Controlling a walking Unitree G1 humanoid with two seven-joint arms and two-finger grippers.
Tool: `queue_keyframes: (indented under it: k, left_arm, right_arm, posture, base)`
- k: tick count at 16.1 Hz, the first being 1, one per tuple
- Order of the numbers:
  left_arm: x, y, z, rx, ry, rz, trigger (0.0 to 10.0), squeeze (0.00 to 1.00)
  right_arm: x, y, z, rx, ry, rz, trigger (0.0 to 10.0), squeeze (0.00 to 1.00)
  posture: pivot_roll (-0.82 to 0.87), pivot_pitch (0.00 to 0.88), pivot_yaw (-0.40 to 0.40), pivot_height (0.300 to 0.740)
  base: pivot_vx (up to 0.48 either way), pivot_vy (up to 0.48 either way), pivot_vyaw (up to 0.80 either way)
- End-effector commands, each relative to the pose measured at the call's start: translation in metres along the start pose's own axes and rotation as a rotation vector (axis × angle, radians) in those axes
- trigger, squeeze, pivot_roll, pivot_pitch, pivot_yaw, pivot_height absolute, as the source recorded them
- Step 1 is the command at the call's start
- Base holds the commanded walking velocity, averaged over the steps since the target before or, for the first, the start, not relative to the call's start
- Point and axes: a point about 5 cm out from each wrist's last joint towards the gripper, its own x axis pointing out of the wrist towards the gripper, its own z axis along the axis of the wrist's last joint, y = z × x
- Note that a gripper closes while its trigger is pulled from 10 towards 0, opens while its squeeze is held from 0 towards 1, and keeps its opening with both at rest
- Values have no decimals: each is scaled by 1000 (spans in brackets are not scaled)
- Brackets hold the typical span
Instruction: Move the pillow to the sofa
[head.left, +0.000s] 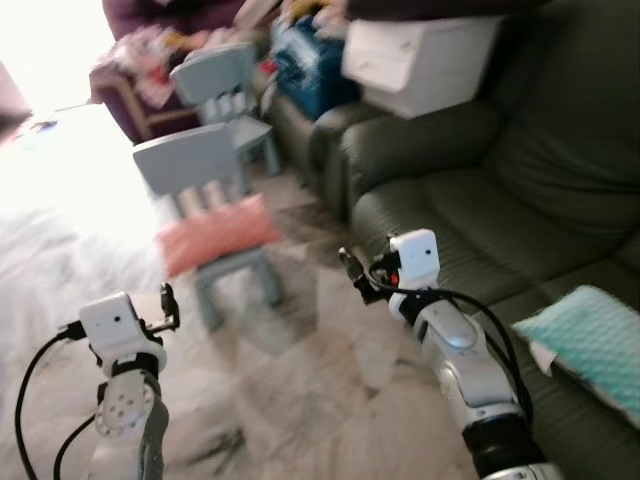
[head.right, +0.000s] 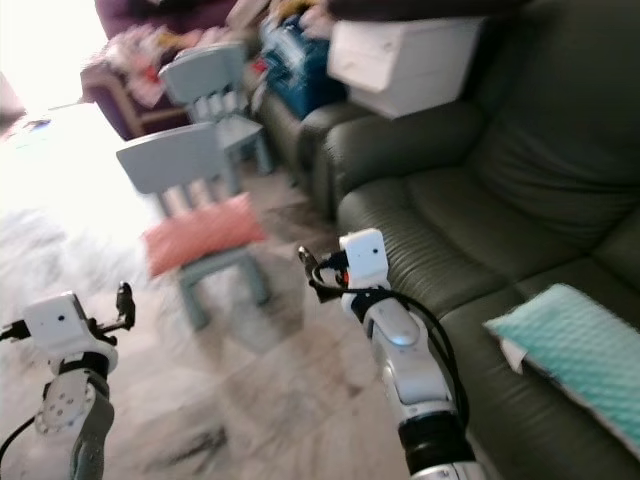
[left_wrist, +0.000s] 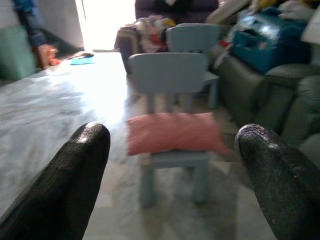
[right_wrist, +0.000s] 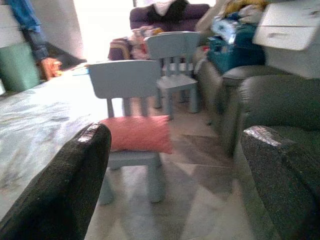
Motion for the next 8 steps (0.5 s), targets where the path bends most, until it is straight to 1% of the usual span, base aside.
queue_keyframes:
  k: [1, 8]
  left_arm:
    - [0, -1, 0, -2, -2, -6, 10000, 0]
    - [-1, -2, -1, -8, 1, -7, 10000, 0]
  right_arm:
    - [1, -2, 3, -8, -8, -2, 10000, 0]
    - [1, -2, 3, -13, -9, 5, 10000, 0]
  posture:
    - [-217, 0, 88, 740]
    - [-217, 0, 87, 740]
  base:
    - [450, 0, 0]
    - [439, 0, 0]
